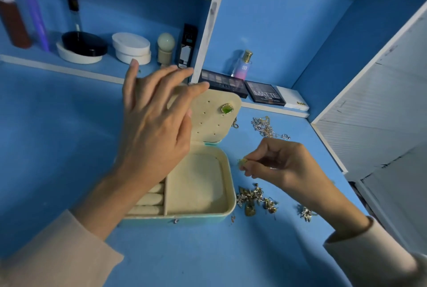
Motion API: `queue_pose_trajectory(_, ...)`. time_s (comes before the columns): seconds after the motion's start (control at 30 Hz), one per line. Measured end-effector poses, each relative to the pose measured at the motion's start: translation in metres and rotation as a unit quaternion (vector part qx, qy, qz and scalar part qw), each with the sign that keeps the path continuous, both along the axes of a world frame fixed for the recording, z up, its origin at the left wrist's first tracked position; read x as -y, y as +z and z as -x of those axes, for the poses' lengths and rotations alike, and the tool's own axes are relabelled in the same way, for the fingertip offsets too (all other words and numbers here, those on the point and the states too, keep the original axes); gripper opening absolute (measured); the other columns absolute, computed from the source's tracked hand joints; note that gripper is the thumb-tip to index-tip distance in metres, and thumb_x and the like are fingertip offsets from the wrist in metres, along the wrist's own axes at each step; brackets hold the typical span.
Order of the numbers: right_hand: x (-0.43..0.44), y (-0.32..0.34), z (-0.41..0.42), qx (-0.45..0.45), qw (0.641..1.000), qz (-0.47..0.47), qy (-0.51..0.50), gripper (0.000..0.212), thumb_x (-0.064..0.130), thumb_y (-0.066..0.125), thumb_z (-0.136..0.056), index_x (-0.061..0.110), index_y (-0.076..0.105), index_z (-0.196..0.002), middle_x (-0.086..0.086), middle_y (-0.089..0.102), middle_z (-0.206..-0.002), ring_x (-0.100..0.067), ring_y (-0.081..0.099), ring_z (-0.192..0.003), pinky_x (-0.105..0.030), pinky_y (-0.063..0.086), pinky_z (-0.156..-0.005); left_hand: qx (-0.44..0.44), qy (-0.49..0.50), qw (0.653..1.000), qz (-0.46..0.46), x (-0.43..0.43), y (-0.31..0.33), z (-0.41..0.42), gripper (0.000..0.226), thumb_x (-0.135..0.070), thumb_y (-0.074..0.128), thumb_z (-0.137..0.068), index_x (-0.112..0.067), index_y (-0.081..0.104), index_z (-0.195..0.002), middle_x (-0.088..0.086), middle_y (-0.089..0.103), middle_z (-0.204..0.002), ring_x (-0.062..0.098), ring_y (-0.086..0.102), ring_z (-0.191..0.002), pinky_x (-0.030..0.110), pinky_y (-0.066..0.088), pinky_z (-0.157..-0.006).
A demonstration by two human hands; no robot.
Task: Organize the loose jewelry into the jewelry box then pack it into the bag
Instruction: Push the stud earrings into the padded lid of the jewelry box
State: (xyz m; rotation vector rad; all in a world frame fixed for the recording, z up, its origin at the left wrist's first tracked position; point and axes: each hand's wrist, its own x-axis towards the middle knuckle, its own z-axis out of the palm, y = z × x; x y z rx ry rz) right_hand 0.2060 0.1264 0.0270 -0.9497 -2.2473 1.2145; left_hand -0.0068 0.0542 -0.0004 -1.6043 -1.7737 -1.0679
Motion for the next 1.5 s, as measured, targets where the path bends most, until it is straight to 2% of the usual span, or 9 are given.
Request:
queue_pose_trajectory(0.1,0.006,0.008,0.010,-0.051,0.997,0.059,-0.007,0.014,-0.002,0.070,-0.077,0.010,0.070,-0.083,-0.002,0.068,-0.073,-0.011,0.061,-0.064,-0.015,0.048,-0.060,0.000,0.001,1.000,0.005,0.000,0.000,0.000,0.041,-0.005,0.056,-0.083,-0.015,0.060,-0.123,0.005,0.056,-0.131,0.024,0.044,-0.125,0.054,0.013,-0.114)
queue_pose_trajectory(0.2,0.011,0.013,0.020,-0.070,0.996,0.047,-0.022,0.021,0.001,0.071,-0.075,0.015,0.074,-0.090,-0.004,0.065,-0.075,-0.006,0.058,-0.061,-0.007,0.039,-0.050,0.001,-0.001,1.000,0.005,0.000,0.000,0.000,0.043,-0.003,0.057,-0.082,-0.015,0.060,-0.123,0.005,0.057,-0.130,0.023,0.044,-0.124,0.054,0.014,-0.114)
queue_pose_trajectory(0.33,0.015,0.005,0.036,-0.119,0.990,-0.038,-0.065,0.022,0.001,0.073,-0.075,0.020,0.074,-0.087,0.002,0.068,-0.077,-0.009,0.063,-0.072,-0.013,0.048,-0.067,0.000,0.000,1.000,0.007,0.000,0.000,0.000,0.044,-0.002,0.057,-0.081,-0.015,0.060,-0.123,0.004,0.057,-0.130,0.023,0.044,-0.124,0.054,0.014,-0.114)
queue_pose_trajectory(0.43,0.020,-0.003,0.052,-0.145,0.973,-0.144,-0.107,0.022,0.003,0.075,-0.075,0.022,0.070,-0.085,0.007,0.068,-0.072,-0.007,0.063,-0.071,-0.012,0.050,-0.069,0.001,0.003,1.000,0.010,0.000,0.001,0.000,0.044,-0.002,0.056,-0.081,-0.015,0.060,-0.123,0.004,0.057,-0.130,0.023,0.044,-0.124,0.053,0.014,-0.114)
queue_pose_trajectory(0.57,0.022,-0.013,0.071,-0.183,0.934,-0.269,-0.150,0.014,0.011,0.072,-0.074,0.012,0.068,-0.087,0.002,0.065,-0.073,-0.008,0.060,-0.069,-0.012,0.052,-0.068,0.006,0.003,1.000,0.013,0.001,0.001,-0.001,0.045,-0.003,0.055,-0.080,-0.016,0.060,-0.123,0.003,0.057,-0.130,0.022,0.044,-0.125,0.053,0.014,-0.114)
queue_pose_trajectory(0.9,0.022,-0.021,0.091,-0.181,0.882,-0.389,-0.194,0.011,0.013,0.072,-0.078,0.004,0.066,-0.080,-0.004,0.068,-0.077,-0.011,0.057,-0.070,-0.018,0.050,-0.062,0.018,-0.002,1.000,0.018,0.001,0.002,-0.001,0.043,-0.009,0.051,-0.083,-0.017,0.059,-0.124,0.002,0.057,-0.130,0.023,0.044,-0.126,0.052,0.015,-0.115)
queue_pose_trajectory(1.13,0.020,-0.023,0.094,-0.189,0.877,-0.394,-0.198,0.011,0.014,0.071,-0.079,0.004,0.066,-0.081,-0.006,0.068,-0.077,-0.011,0.057,-0.070,-0.021,0.051,-0.062,0.020,-0.004,1.000,0.012,0.000,0.002,-0.001,0.043,-0.010,0.051,-0.083,-0.017,0.059,-0.124,0.003,0.057,-0.130,0.023,0.044,-0.126,0.051,0.014,-0.115)
queue_pose_trajectory(1.3,0.017,-0.020,0.097,-0.157,0.857,-0.445,-0.207,0.011,0.015,0.072,-0.079,0.007,0.064,-0.078,0.000,0.063,-0.070,-0.013,0.049,-0.062,-0.018,0.040,-0.059,0.020,-0.007,1.000,0.013,0.001,0.002,-0.002,0.044,-0.010,0.050,-0.082,-0.017,0.060,-0.124,0.002,0.057,-0.130,0.023,0.044,-0.126,0.051,0.015,-0.115)
queue_pose_trajectory(1.5,0.015,-0.018,0.096,-0.108,0.832,-0.492,-0.232,0.012,0.024,0.071,-0.081,0.014,0.064,-0.082,0.004,0.060,-0.070,-0.021,0.051,-0.065,-0.038,0.044,-0.059,0.018,-0.008,1.000,0.009,0.001,0.001,-0.003,0.047,-0.009,0.053,-0.079,-0.017,0.059,-0.125,0.002,0.057,-0.130,0.023,0.044,-0.126,0.050,0.016,-0.114)
